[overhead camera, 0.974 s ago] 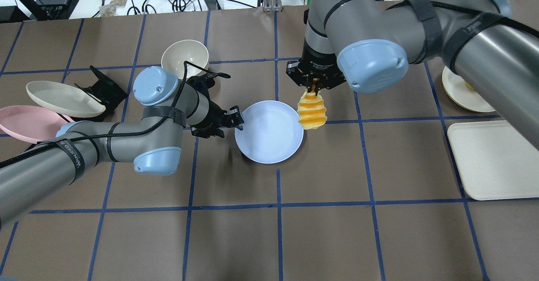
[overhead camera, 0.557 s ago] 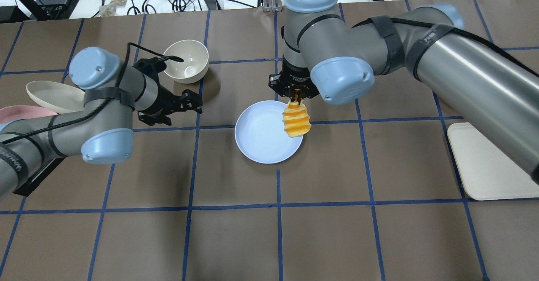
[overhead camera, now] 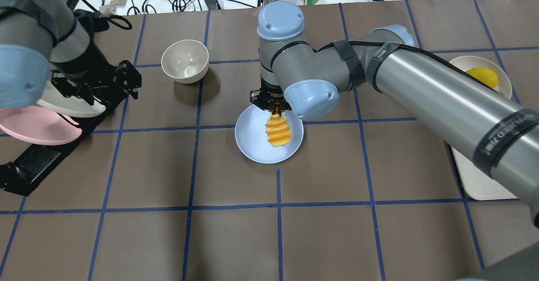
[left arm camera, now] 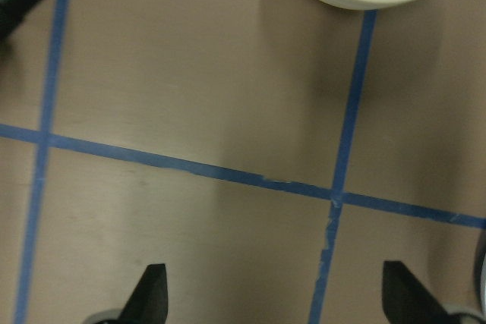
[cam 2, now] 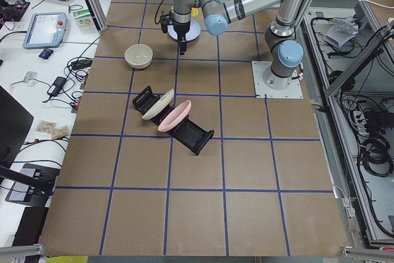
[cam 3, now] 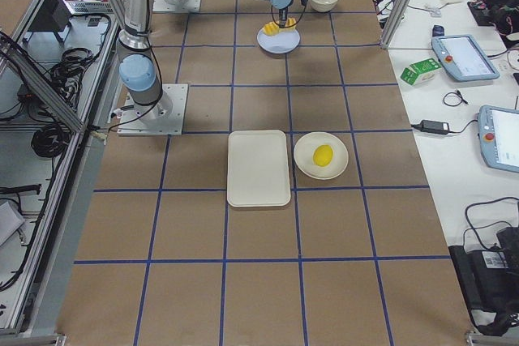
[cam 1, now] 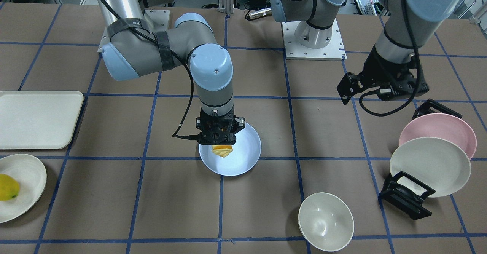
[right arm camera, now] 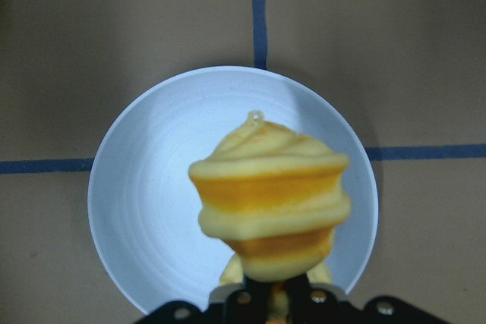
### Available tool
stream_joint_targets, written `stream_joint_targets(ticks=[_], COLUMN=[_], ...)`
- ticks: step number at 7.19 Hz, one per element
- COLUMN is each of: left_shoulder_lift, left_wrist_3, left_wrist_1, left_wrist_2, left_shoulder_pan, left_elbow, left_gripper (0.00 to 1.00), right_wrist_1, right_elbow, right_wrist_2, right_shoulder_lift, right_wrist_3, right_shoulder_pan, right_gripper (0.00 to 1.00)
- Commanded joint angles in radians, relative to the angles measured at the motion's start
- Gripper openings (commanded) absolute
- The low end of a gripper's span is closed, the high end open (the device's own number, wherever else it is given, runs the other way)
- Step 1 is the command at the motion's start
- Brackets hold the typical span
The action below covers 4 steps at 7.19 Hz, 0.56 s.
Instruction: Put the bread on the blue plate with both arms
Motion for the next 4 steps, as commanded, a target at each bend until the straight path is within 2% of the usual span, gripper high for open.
stream_joint_targets(ticks=[1, 4], left_shoulder_lift=[0.019, 0.014], left_wrist_3=[-0.008, 0.006], left_wrist_1=[-0.113, -0.052], left_wrist_2=[0.004, -0.009], left_shoulder_pan=[-0.044, -0.095], left_elbow=[0.093, 0.088], left_gripper=[1.0, 1.0], right_wrist_1=[-0.034, -0.081], right_elbow=[0.0, 0.0], right_wrist_2=[0.004, 0.006], right_shoulder_lift=[0.048, 0.097], right_wrist_3=[0.002, -0.003], right_shoulder_pan=[0.008, 0.011], right_gripper=[0.0, 0.0])
